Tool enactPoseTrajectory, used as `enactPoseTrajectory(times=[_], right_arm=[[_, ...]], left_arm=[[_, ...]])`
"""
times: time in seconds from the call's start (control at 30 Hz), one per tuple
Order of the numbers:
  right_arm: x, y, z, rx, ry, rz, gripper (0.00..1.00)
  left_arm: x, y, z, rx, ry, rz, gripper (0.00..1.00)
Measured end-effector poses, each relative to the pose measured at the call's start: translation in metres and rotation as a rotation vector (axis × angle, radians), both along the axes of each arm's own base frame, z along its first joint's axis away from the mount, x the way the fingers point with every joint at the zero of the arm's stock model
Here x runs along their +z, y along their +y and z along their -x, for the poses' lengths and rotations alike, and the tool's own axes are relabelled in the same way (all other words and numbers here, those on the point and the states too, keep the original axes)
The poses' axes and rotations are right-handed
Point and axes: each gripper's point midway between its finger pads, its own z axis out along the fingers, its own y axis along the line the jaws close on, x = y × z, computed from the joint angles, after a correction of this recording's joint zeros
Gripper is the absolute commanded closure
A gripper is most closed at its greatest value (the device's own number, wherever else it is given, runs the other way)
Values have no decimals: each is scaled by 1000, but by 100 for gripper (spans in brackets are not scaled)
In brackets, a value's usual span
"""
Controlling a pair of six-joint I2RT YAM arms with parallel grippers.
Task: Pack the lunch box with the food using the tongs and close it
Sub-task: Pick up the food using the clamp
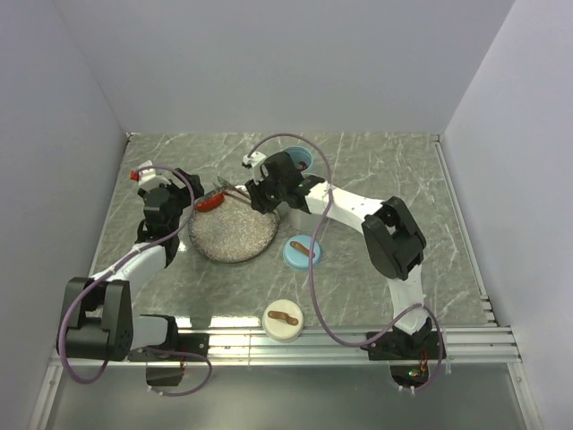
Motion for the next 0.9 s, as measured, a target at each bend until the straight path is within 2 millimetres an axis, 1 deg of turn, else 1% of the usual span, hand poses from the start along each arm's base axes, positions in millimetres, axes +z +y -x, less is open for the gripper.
enactPoseTrajectory(times=[0.13,0.27,0.47,0.57,0.67,0.8,0.9], right_arm=[[-3,-8,13,-11,2,28,61],[1,-13,25,-18,-12,45,61],[10,-16,55,7,-22,50,61],[14,-15,64,24,-28,43,61],[14,-16,73,34,-29,42,62],[15,-22,80,29,-30,45,62],[24,-29,77,-10,-58,50,62]], left_arm=[[3,0,2,0,-11,1,8],[7,0,6,0,-24,3,8],[8,0,11,1,-34,18,8],[7,0,11,2,-33,20,8],[7,0,12,2,-34,20,8],[8,0,13,2,-38,21,8],[9,0,13,2,-39,21,8]])
